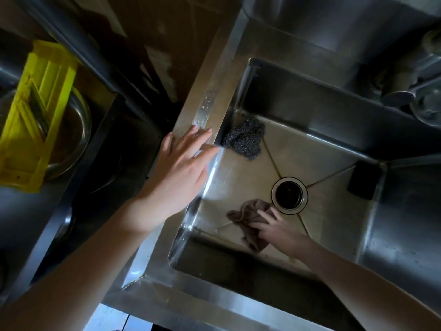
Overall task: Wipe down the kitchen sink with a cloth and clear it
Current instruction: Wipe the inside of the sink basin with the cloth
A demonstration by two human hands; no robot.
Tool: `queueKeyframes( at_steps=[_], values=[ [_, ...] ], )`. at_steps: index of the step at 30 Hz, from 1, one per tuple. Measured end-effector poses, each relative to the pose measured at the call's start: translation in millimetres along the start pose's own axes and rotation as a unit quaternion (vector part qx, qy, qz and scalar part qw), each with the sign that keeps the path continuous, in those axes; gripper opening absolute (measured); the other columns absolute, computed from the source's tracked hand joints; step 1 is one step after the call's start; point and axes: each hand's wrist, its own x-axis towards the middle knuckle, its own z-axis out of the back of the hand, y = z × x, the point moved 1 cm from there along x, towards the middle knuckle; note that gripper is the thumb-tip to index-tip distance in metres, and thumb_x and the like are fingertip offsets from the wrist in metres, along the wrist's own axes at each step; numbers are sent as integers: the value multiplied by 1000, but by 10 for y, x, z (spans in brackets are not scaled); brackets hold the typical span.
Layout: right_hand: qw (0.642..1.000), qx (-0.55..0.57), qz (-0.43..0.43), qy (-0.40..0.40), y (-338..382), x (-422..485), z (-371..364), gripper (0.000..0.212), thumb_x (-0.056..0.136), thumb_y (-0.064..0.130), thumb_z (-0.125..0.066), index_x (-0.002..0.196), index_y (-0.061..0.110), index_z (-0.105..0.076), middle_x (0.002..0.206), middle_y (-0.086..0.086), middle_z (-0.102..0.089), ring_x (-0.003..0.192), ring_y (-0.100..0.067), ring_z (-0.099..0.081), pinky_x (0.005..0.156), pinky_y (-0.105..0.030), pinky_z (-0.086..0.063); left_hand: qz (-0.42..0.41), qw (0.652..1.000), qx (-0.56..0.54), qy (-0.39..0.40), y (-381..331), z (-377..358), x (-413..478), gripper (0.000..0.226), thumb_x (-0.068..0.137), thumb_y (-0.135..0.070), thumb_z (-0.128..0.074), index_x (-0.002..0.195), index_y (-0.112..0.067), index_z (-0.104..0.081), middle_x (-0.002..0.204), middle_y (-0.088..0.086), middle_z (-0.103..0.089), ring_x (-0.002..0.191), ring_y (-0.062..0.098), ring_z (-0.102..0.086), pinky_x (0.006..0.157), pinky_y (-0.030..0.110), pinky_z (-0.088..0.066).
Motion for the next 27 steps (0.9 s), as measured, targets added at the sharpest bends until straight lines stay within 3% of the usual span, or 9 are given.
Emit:
queueKeyframes(
  at_steps=[4,9,12,15,17,18,20,24,27],
  values=[
    [997,-78,17,-9,-149,-78,81,28,90,6,-49,114,13,-62,149,-4,-37,144,-36,-17,115,-56,-8,0,1000,1,3,3,4,8,38,83,-5,-58,120,-12,-60,140,11,-47,134,28,-38,102,58,-26],
    [978,-171,118,-24,116,273,320,23,90,13,-48,107,16,-63,133,-3,-51,139,-35,-29,114,-54,-20,4,1000,1,4,15,-25,-4,37,82,-7,-58,119,-13,-61,141,10,-47,135,27,-37,102,58,-26],
    [956,-255,142,37,291,546,445,18,84,30,-53,90,37,-68,115,20,-62,125,-12,-50,110,-34,-36,1,1000,7,1,33,-36,-3,36,83,-7,-58,118,-13,-61,140,10,-47,135,27,-38,102,58,-26],
    [991,-118,41,-50,323,693,704,22,79,53,-46,88,62,-64,103,37,-63,108,12,-56,97,-7,-39,3,1000,6,1,39,-43,-1,36,82,-7,-59,118,-13,-61,140,11,-47,135,27,-38,102,59,-26],
    [998,-42,28,-30,209,810,870,34,91,35,-40,110,48,-64,125,24,-59,126,0,-47,109,-15,-30,6,1000,0,0,25,-43,-5,36,82,-7,-61,117,-12,-62,140,11,-47,134,28,-38,102,59,-26],
    [993,-86,48,-67,129,875,855,40,94,23,-34,118,39,-62,134,16,-55,134,-10,-40,113,-27,-28,8,1000,-3,-1,17,-41,-8,36,82,-7,-61,117,-12,-62,140,11,-48,134,28,-38,102,59,-26],
    [984,-122,63,-114,-79,833,922,45,94,19,-27,128,26,-56,143,8,-47,140,-22,-30,115,-42,-22,10,1000,-7,-4,11,-32,-12,35,82,-6,-60,116,-12,-62,140,11,-48,134,28,-38,102,59,-25],
    [997,-26,-41,-64,-428,624,834,39,94,11,-42,130,23,-53,153,7,-32,144,-30,-17,114,-49,-13,2,1000,-4,-7,15,-22,-19,34,82,-6,-60,116,-11,-63,139,12,-48,134,29,-38,102,58,-26],
    [998,-19,-63,-17,-510,343,624,42,94,5,-42,131,21,-50,157,8,-23,145,-30,-14,116,-49,-12,-2,1000,4,-8,21,-34,-18,33,84,-9,-56,116,-12,-62,139,11,-48,134,28,-39,101,58,-27]
  ],
)
